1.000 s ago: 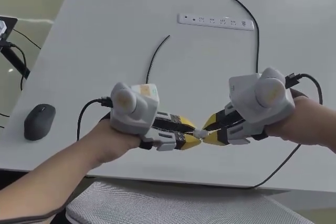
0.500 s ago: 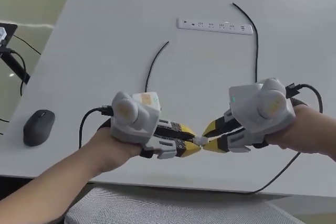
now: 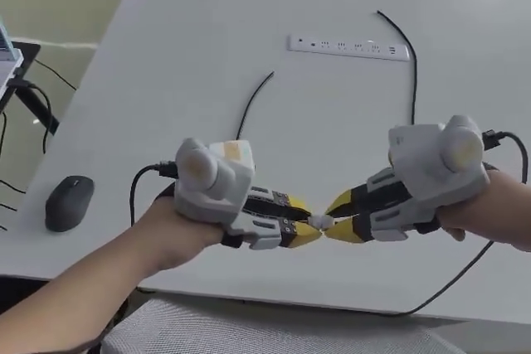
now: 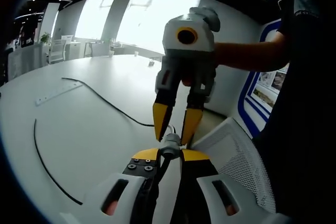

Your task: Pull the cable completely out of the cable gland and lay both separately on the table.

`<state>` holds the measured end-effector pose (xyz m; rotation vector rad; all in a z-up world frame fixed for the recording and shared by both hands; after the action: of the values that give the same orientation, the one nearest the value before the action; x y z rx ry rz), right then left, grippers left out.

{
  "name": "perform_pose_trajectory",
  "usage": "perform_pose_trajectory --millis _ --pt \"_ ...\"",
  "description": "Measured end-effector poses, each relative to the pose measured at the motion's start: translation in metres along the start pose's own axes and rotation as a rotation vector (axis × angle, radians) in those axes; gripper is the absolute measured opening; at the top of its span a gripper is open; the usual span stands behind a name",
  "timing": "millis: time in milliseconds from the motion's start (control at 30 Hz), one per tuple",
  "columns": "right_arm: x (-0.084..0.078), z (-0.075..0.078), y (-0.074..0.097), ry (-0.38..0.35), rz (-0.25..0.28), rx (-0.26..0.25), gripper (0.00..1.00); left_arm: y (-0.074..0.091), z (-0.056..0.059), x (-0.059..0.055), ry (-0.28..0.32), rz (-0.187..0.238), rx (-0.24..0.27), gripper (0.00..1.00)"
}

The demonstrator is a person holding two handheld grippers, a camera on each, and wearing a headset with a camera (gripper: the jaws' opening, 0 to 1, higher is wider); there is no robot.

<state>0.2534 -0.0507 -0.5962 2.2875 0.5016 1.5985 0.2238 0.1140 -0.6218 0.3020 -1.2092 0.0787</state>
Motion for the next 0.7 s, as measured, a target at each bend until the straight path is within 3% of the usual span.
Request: perform_pose_trajectory --millis 200,267,467,567,700 --pt "-0.005 0.007 0.013 -0.143 0.089 0.041 0.15 -0.005 0.004 0.006 -0.039 0.010 0.008 0.14" --pt "-0.006 0.007 0.016 -0.237 0.131 0.088 0.14 -0.007 0.003 0.006 -0.062 -0.017 0.012 0.14" --pt "-0.011 0.014 0.017 -0.320 0.191 0.104 0.16 -0.011 0.007 0.012 -0.107 -0.015 0.026 0.14" --pt "-0.014 0.015 0.018 -0.385 0.216 0.142 0.13 -0.014 0.009 0.014 -0.123 -0.018 0.024 0.14" --pt "-0.019 0.017 0.017 -0.409 0.195 0.156 0.10 -0.016 0.009 0.017 -0.141 -0.017 0.030 0.14"
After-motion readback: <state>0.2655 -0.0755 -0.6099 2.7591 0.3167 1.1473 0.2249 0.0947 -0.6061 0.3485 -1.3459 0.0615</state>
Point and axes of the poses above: the centre of the closed fingertips' face, and the gripper's own axes: y roughly backward along the fingers, z roughly to its right, x roughly out of its top, the point moved 10 cm from there along y, roughly backward along the fingers, and after that the axes turned 13 degrees about z, right-handed, at the moved point
